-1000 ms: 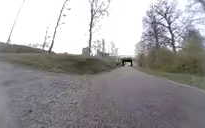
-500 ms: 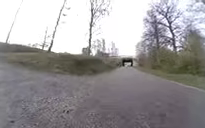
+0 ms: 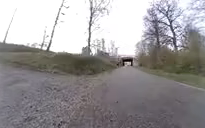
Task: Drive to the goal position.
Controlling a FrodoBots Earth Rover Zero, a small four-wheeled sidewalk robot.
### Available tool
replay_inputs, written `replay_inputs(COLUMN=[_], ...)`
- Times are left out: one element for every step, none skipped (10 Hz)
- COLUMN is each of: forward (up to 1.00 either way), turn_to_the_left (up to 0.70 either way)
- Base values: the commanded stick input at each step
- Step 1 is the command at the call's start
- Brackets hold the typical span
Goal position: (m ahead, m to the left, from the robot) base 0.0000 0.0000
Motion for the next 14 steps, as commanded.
replay_inputs(forward=[0.7,0.7,0.7,0.7,0.7,0.7,0.7,0.7,0.7,0.7,0.7,0.7,0.7,0.7], turn_to_the_left=[0.0,0.0,0.0,0.0,0.0,0.0,0.0,0.0,0.0,0.0,-0.03,-0.09,-0.16,-0.22])
